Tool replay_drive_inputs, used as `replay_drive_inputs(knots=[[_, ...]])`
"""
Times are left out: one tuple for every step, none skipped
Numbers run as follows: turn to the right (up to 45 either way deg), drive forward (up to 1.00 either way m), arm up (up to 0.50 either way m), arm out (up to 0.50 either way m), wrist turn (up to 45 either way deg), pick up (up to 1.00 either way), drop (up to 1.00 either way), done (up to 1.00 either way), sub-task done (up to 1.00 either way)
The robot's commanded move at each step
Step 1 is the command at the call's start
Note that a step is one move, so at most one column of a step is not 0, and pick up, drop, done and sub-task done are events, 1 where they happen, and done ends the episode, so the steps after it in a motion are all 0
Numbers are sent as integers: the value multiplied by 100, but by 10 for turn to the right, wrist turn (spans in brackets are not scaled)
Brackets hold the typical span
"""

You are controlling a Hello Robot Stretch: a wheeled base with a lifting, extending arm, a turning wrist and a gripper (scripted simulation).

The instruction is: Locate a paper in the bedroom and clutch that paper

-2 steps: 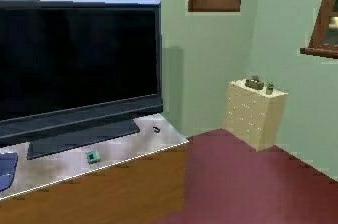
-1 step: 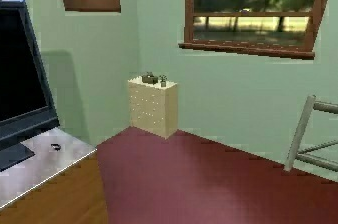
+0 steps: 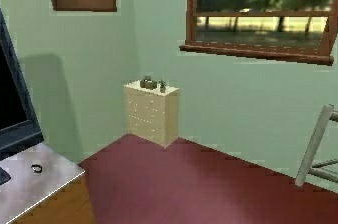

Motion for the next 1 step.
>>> replay_drive_inputs(knots=[[90,0,0,0,0,0,0,0,0]])
